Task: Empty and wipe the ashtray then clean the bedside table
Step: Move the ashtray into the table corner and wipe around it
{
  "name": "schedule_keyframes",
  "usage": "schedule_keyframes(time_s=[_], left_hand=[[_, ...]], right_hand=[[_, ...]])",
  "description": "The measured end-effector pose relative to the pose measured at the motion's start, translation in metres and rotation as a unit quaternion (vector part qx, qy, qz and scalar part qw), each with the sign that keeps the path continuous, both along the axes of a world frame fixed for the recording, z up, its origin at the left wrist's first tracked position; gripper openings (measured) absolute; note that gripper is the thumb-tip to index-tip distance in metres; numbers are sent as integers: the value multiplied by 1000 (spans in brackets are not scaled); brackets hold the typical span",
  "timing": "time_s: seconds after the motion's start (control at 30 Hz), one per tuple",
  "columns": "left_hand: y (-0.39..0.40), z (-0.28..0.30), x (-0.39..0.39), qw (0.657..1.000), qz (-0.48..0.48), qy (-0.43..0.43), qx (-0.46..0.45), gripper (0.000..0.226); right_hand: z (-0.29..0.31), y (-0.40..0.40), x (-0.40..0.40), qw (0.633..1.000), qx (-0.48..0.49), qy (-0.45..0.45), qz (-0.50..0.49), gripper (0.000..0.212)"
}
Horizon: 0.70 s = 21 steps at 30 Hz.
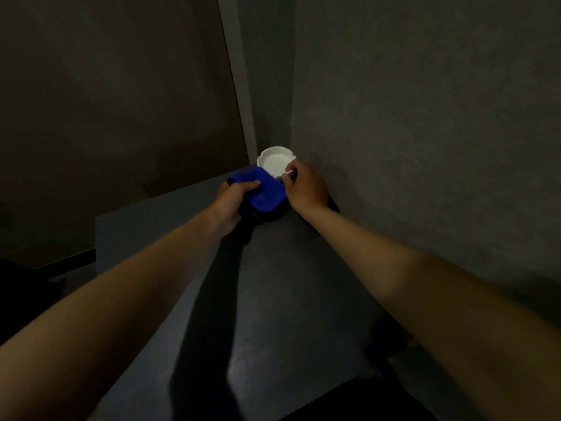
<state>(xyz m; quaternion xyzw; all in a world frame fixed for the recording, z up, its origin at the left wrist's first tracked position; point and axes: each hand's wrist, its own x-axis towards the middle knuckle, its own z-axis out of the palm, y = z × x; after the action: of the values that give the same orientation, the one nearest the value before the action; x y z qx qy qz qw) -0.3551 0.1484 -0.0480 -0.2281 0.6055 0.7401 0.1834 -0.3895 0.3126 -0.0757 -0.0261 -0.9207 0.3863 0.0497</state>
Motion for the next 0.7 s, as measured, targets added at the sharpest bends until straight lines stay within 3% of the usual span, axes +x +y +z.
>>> schedule_keyframes(time_s=[0.2,0.37,0.53,0.6,0.7], left_hand=[[-3,0,0,1000,3,-7,6,47],[-6,6,4,999,11,-29,5,48],[-9,19,19,999,-7,-29,31,53],[-6,25,25,999,-16,-19,42,48],[4,37,35,998,-36,-1,49,35]], right_hand=[[-1,3,-3,1000,-20,-1,15,16],[5,10,2,997,-57,-36,27,44],[17,23,22,996,33,72,-50,16],[23,26,26,997,4,65,-37,7],[32,25,32,995,-95,-8,3,10]])
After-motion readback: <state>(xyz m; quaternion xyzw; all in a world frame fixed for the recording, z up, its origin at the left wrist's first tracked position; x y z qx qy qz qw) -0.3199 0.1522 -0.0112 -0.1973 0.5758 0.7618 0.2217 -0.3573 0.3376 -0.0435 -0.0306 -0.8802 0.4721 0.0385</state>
